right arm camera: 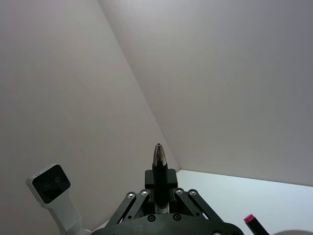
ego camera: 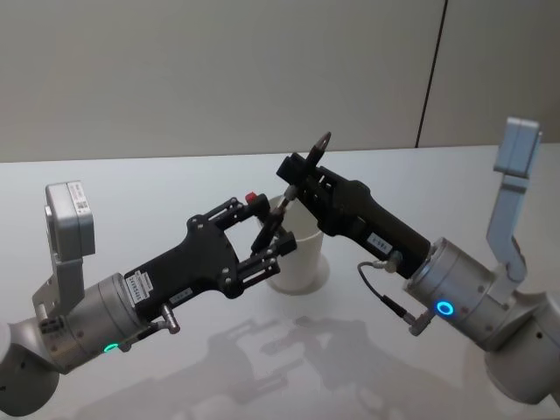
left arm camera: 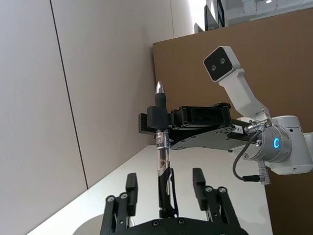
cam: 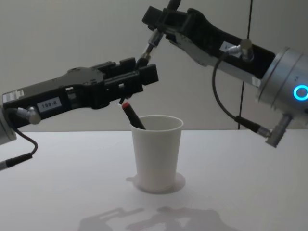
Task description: Place the pen into the pen holder.
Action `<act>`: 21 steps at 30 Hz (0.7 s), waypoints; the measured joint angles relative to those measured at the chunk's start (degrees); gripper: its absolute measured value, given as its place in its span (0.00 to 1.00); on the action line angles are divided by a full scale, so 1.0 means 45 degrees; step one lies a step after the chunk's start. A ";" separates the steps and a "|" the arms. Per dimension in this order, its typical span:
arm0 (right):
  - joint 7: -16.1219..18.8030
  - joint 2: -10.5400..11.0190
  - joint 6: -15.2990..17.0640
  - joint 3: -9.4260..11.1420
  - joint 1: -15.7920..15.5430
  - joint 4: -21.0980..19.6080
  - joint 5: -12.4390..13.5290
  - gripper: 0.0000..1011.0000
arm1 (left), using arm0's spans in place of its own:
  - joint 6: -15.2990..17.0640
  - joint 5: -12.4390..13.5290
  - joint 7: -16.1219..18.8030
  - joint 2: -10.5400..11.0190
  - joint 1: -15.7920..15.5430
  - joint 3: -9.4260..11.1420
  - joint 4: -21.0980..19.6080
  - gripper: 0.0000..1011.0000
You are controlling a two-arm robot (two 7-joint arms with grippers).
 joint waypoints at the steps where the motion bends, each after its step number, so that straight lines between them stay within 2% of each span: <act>1: -0.0004 0.0007 -0.0002 -0.0004 -0.0005 -0.0013 0.0003 0.13 | -0.0001 -0.0001 0.0000 0.0000 0.0000 0.0000 0.0000 0.71; 11: -0.0078 0.0096 -0.0040 -0.0052 -0.0056 -0.0149 0.0042 0.13 | -0.0010 -0.0009 0.0000 0.0000 0.0000 0.0000 -0.0006 0.99; 21: -0.0211 0.0205 -0.0122 -0.0089 -0.0106 -0.0284 0.0037 0.13 | -0.0016 -0.0010 0.0000 0.0000 0.0000 0.0000 -0.0006 0.99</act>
